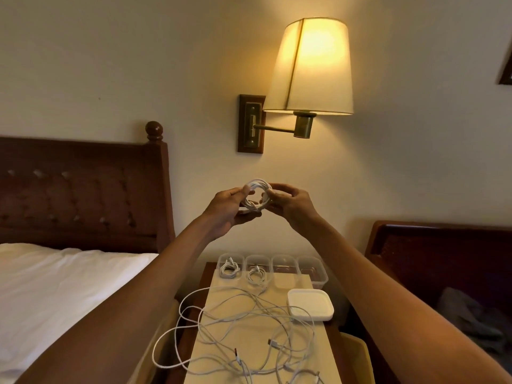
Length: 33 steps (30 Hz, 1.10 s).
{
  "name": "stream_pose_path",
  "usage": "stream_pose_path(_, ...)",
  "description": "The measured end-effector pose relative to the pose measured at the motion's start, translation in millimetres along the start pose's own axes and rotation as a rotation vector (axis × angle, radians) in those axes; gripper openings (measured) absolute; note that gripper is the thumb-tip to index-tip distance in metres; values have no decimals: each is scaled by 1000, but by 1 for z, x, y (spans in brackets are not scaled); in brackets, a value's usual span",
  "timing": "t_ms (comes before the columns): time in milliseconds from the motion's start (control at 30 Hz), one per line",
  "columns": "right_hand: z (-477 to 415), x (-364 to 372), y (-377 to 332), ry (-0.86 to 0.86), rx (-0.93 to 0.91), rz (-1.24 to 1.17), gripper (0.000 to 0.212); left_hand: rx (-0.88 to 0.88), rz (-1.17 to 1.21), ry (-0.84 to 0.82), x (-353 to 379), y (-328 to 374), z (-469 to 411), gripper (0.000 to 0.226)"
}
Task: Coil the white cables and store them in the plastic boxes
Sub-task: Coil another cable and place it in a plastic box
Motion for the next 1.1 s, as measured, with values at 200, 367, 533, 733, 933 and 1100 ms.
stream_pose_path(200,8,-27,28,100,64,20,24,-3,-150,28,-4,-30,-16,30)
stream_pose_path(367,9,-57,76,192,106,62,21,103,-396,258,-20,-54,-46,21)
stream_pose_path(533,13,-87,156,220,167,263,17,177,-548,406,-47,-104,-90,18)
stream_pose_path(733,6,-101,265,143,243,554,15,105,-788,424,-72,-181,-153,17)
stream_pose_path(933,-8,-93,335,17,267,755,21,46,-912,377,-80,-237,-209,19)
stream_pose_path(1100,-27,-90,378,-17,280,879,20,6,-985,379,-85,-266,-244,22)
Point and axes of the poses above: each hand's wrist, its own z-axis away from the middle knuckle, its own x-axis out of the palm, y = z × x, the point moved 6 cm from there along -z, towards the middle knuckle, and after that the axes turned 15 degrees about -x, right-handed, at the moved point
